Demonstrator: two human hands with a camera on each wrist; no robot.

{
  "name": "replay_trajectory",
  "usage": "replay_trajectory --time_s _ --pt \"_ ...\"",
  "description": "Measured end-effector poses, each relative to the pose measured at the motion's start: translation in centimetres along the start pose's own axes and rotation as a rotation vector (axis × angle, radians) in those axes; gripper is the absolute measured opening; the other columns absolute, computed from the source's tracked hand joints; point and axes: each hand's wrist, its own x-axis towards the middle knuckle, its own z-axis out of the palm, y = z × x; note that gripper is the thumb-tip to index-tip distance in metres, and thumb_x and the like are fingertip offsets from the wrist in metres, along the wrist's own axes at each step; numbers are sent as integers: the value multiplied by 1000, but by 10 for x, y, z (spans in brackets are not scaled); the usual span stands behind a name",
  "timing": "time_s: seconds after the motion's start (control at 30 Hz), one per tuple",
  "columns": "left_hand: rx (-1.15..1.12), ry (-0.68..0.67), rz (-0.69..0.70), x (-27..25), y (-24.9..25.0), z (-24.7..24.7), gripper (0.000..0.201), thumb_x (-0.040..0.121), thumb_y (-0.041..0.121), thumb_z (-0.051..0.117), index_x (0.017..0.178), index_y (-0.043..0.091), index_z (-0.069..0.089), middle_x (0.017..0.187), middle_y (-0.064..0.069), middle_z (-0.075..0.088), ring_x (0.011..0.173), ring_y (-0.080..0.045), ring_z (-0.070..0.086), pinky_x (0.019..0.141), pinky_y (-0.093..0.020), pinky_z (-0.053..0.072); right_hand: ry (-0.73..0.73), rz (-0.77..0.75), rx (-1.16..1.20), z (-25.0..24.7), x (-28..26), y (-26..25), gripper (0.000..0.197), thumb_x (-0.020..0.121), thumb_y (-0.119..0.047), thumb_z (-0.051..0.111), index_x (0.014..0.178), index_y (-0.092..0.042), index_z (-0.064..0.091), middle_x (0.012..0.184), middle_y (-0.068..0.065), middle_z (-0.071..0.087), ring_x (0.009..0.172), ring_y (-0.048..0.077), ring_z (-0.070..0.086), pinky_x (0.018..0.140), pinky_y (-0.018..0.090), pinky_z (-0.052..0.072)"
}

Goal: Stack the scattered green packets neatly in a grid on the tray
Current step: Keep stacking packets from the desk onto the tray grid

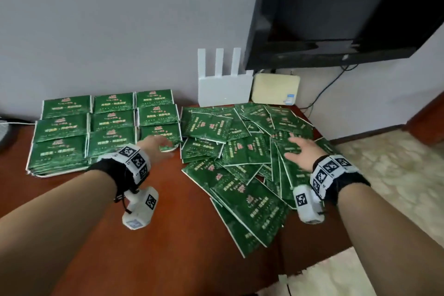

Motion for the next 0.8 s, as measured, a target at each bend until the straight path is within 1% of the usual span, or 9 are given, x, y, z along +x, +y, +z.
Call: replay_trajectory --time_s 0.1,0.17,0.3,0.4,0.47,0.57,0.67,0.73,0.8 --pt "28 -107 49 -9 47 55 38 88 30 58 126 26 53 132 4 50 115 -16 53 97 -30 45 -93 -2 -29 17 -7 45 57 91 -34 53 142 -21 32 147 9 32 127 25 41 104 31 35" --pt "89 -159 107 -18 74 92 40 88 33 57 127 30 50 135 8 45 120 -15 48 101 -32 41 -143 1 -46 27 -7 69 58 91 -33 53 143 -20 31 148 9 30 131 25 38 105 30 33" --pt "256 -244 139 -29 106 155 54 87 41 55 137 41 34 151 8 22 138 -22 24 111 -50 28 -159 -10 -81 37 3 107 62 92 -33 53 146 -19 25 150 9 26 135 25 32 109 33 29" --pt "347 -247 92 -34 113 181 58 89 41 52 139 50 24 154 10 2 142 -25 4 111 -52 24 -168 -28 -76 49 13 121 65 92 -35 52 146 -18 21 152 9 21 138 26 26 111 35 26" --pt "340 -197 86 -38 113 190 55 91 32 50 137 50 25 154 11 -2 143 -23 1 113 -46 25 -143 -36 -50 59 17 124 62 91 -36 52 145 -19 26 152 10 19 138 27 24 112 36 26" --pt "308 -120 76 -45 108 196 49 92 25 48 132 48 31 154 9 -2 143 -24 5 112 -40 28 -73 -74 -45 63 21 124 45 93 -35 49 135 -24 43 146 6 28 131 28 33 107 35 32" --pt "268 -121 11 -54 105 195 33 91 39 49 123 38 41 154 4 -6 142 -28 7 112 -41 29 -118 -151 -110 60 24 124 30 95 -37 43 120 -28 57 137 0 37 123 23 40 100 32 37" --pt "252 -135 -63 -58 102 193 44 83 52 55 120 31 43 153 3 -11 143 -29 3 113 -44 25 -141 -185 -113 58 28 124 32 94 -38 45 118 -23 60 134 2 41 120 23 44 100 31 37" --pt "230 -99 -154 -61 100 190 61 76 58 60 126 30 38 153 1 -11 142 -29 8 114 -44 23 -97 -159 -56 55 33 123 35 90 -35 53 121 -19 57 131 8 45 117 26 46 100 33 38"
